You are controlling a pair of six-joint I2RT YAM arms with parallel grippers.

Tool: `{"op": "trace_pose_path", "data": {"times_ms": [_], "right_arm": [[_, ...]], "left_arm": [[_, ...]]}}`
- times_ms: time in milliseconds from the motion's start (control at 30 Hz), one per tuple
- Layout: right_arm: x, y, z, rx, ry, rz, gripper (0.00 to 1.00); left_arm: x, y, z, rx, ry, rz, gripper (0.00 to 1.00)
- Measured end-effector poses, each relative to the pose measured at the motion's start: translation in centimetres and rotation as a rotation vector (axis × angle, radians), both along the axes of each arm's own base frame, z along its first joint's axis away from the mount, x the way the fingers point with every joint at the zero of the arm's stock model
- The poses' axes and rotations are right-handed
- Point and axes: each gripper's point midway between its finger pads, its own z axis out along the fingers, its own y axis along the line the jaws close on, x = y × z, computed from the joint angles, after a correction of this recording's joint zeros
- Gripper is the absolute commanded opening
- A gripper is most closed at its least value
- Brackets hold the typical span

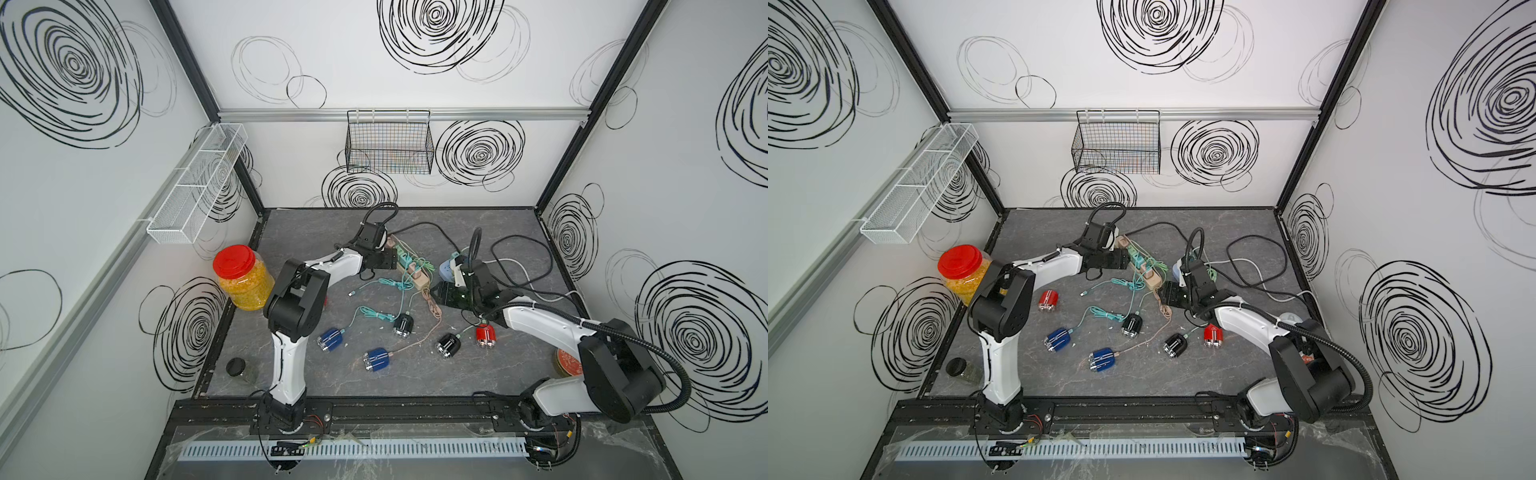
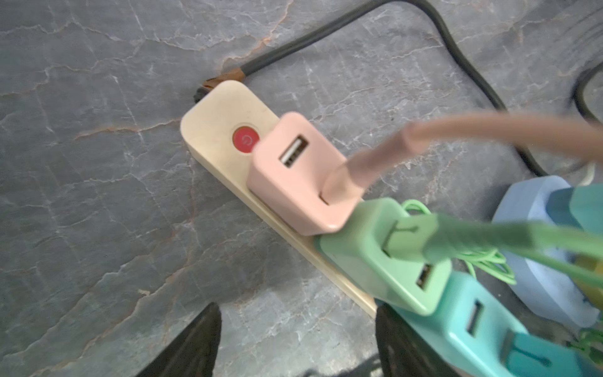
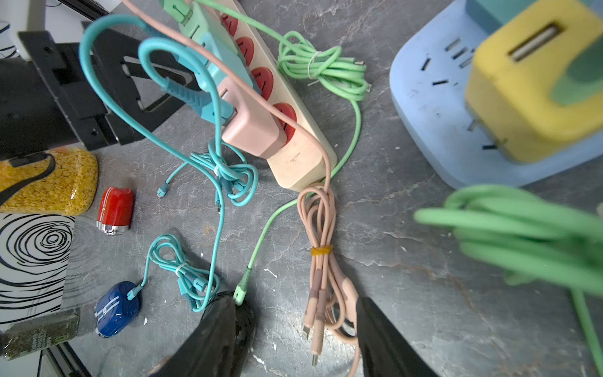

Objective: Unplug the electric shaver
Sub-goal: Remove the plug from the socket.

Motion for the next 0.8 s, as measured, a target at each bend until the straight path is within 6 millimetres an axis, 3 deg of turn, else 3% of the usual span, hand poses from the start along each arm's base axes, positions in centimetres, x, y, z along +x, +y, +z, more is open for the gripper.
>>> {"op": "trace_pose_path", "data": {"times_ms": [167, 300, 433, 800], "right_arm": [[0.1, 0.2, -0.1, 0.003, -0.001, 0.001, 0.62], [0.2, 0.3, -0.2, 0.003, -0.001, 0.002, 0.62], [0.2, 0.6, -0.5, 0.0, 0.005, 0.009, 0.63], [1.4, 1.6, 0.1, 0.009, -0.015, 0.009, 0.62]], "left_arm": [[0.1, -0.2, 0.5, -0.006, -0.02, -0.005, 0.75], [0.0, -0.1, 0.9, -0.024, -0.037, -0.009, 0.81], [-0.3, -0.3, 2.1, -0.063, -0.059, -0.02, 0.85], [1.1, -1.6, 4.9, -0.085, -0.121, -0.015, 0.84]]}}
